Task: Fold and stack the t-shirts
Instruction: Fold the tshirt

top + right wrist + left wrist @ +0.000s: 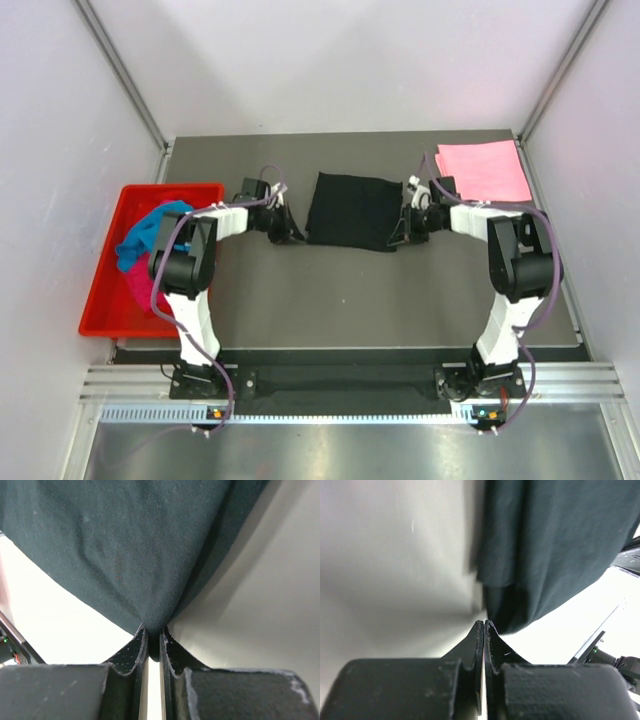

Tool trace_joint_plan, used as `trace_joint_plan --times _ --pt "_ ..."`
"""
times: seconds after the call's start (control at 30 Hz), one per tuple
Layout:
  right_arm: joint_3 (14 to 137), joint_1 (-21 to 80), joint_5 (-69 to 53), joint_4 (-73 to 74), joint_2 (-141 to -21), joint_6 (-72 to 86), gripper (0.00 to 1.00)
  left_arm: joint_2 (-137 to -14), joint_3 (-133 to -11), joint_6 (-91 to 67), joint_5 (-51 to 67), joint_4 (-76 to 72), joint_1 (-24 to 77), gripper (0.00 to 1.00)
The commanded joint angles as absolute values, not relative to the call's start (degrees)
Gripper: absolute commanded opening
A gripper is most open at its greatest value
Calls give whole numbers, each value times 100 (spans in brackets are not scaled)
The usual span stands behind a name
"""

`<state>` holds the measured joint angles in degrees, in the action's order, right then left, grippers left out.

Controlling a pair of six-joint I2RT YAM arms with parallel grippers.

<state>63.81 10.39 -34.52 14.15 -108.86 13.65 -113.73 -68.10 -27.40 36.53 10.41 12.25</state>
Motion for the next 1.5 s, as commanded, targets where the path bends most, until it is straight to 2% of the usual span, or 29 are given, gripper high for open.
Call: trace_joint_plan --times 0.0,0.27,0.4,0.77,0.93,1.03,1.07,1.1,1.13,1.23,1.47 --pt "5934 1090 -3428 1406 -10451 1266 0 -10881 -6322 -2821 3648 967 1301 0" --pt "5010 1178 -3445 1257 -9642 1336 4 -9810 -5327 -2918 3455 967 1354 1" --pt "4799 1186 -3445 1169 -9536 1389 5 -9659 -5605 -2646 3655 888 1354 32" --pt "4869 1178 -3428 1230 -9457 1450 6 -10555 -6486 -2013 3982 976 1661 37" --pt "4843 1178 -3393 1266 -9343 1459 8 -10775 -6486 -1925 3876 976 1837 34" --pt "4834 1187 -3358 1283 -9352 1450 8 -10837 -6434 -1960 3788 932 1863 27" --pt "4799 1178 -3366 1292 -9343 1450 8 -10837 -6399 -1977 3736 906 1863 12" --pt "4773 1178 -3366 1275 -9343 1459 7 -10828 -6381 -2030 3683 905 1863 3" --pt "4755 1186 -3366 1283 -9299 1476 7 -10785 -6363 -2074 3622 957 1863 0" --pt "4615 1187 -3375 1344 -9132 1555 1 -10539 -6197 -2302 3419 1177 1872 0" --pt "3764 1388 -3191 1354 -8412 1854 1 -9651 -4949 -2628 3156 1625 2021 0"
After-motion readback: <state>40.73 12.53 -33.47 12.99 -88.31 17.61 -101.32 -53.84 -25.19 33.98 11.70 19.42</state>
